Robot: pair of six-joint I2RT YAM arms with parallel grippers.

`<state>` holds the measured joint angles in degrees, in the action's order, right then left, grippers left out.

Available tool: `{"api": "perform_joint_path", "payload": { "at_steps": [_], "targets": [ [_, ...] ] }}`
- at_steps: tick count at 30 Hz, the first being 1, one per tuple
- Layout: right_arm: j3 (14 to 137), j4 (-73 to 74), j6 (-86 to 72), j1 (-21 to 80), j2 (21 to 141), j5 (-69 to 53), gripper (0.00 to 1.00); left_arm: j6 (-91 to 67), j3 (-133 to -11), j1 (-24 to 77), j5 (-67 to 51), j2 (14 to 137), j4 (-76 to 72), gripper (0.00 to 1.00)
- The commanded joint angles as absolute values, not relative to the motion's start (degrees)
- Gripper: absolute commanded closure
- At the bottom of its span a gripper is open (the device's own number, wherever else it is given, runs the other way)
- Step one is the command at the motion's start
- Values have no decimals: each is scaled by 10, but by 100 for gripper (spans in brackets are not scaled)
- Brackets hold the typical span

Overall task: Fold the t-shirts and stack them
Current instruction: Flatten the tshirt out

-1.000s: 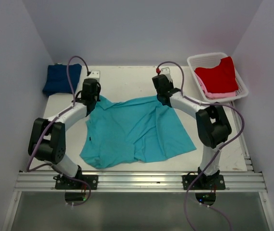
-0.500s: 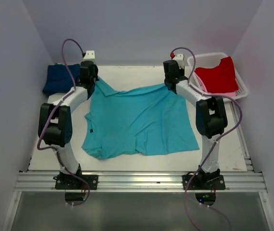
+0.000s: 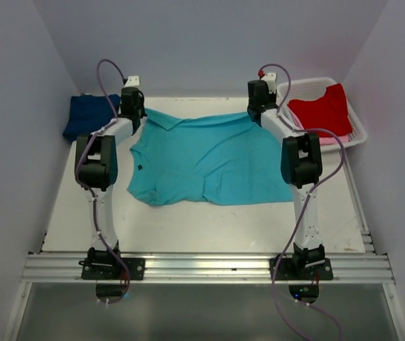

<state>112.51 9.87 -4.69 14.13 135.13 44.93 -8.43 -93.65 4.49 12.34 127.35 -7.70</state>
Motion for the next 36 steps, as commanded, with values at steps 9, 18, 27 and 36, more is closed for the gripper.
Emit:
{"api": "perform_joint_path", "payload": {
  "at_steps": [9,18,27,36],
  "targets": [
    [1136,34,-62,142,1367,420,1,-119,-907,33,84,1205,-251,27],
    [896,-118,-89,151,1173,339,1,-160,-787,40,39,1058,-293,2],
    [715,-58,-133,191,989,217,2,-236,-745,93,-49,1025,-35,13],
    [575,99,-195,269,798,136,11,-257,-595,142,-45,906,56,21]
  ]
}}
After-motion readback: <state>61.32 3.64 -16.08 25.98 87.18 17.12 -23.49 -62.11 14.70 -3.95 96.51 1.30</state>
